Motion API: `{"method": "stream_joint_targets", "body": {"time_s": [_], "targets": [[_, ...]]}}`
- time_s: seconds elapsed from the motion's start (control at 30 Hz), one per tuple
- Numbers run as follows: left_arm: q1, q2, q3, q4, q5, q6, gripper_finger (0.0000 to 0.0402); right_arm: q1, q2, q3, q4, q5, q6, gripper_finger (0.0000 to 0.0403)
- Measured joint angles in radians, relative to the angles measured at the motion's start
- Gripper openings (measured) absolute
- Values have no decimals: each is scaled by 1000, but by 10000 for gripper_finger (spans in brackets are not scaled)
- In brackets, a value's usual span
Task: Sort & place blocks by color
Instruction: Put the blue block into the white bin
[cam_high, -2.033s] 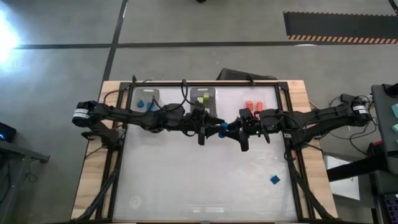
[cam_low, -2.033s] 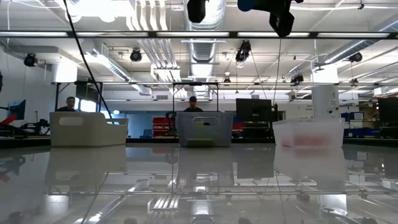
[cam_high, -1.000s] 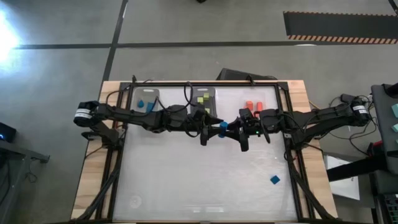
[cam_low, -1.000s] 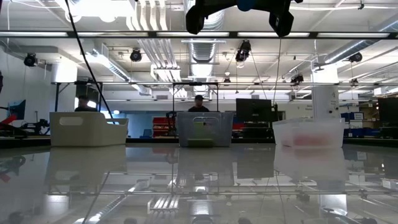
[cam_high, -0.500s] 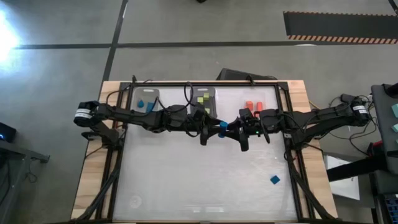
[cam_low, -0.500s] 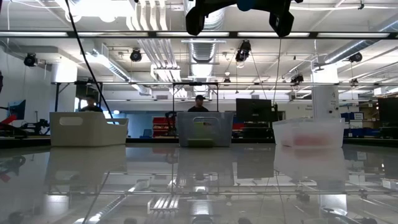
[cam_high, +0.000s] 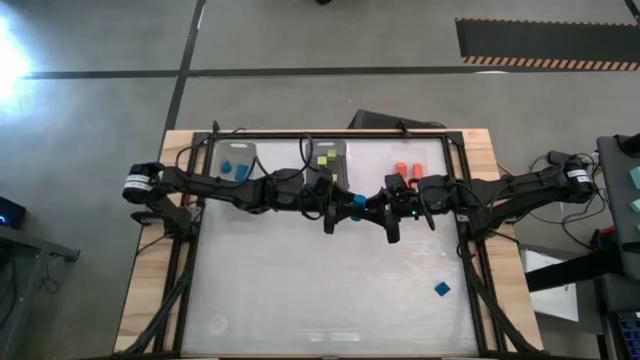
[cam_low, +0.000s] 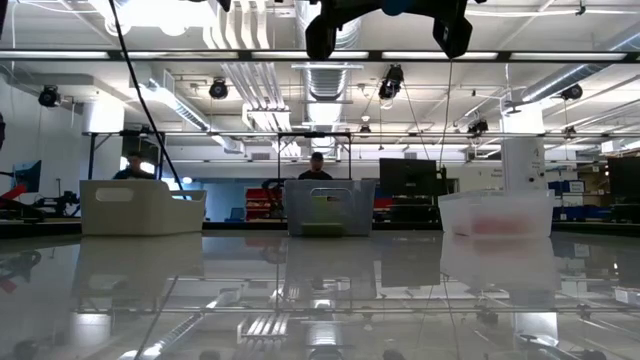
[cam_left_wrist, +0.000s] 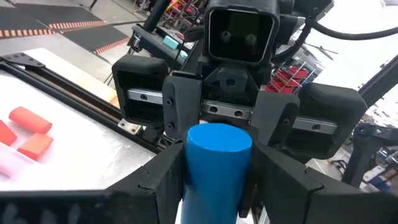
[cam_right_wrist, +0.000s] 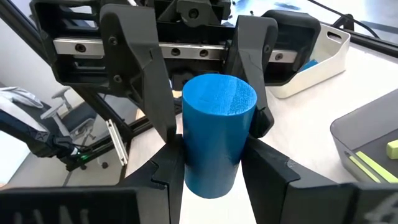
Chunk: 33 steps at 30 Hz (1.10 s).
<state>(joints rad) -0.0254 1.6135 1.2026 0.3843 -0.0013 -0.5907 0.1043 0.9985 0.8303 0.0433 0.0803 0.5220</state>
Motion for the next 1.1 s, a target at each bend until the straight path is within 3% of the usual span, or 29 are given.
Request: {"method": "stream_joint_targets", "body": {"time_s": [0.27,0.47,0.8,0.93,1.1], "targets": [[0,1,0,0,4,14,121,0,0,0,-1,-3,2,117],[0,1,0,0,11,24,120,0,0,0,-2,-2,-7,121],[15,-8,0,-13,35,26,120,-1,-1,0,-13,6,-9,253],[61,-47,0,-106,33,29,120,-7,-9,0,-14,5,20,268],[127,-113,-2,-338,60,48,120,-26,-14,0,-15,2,73,259]]}}
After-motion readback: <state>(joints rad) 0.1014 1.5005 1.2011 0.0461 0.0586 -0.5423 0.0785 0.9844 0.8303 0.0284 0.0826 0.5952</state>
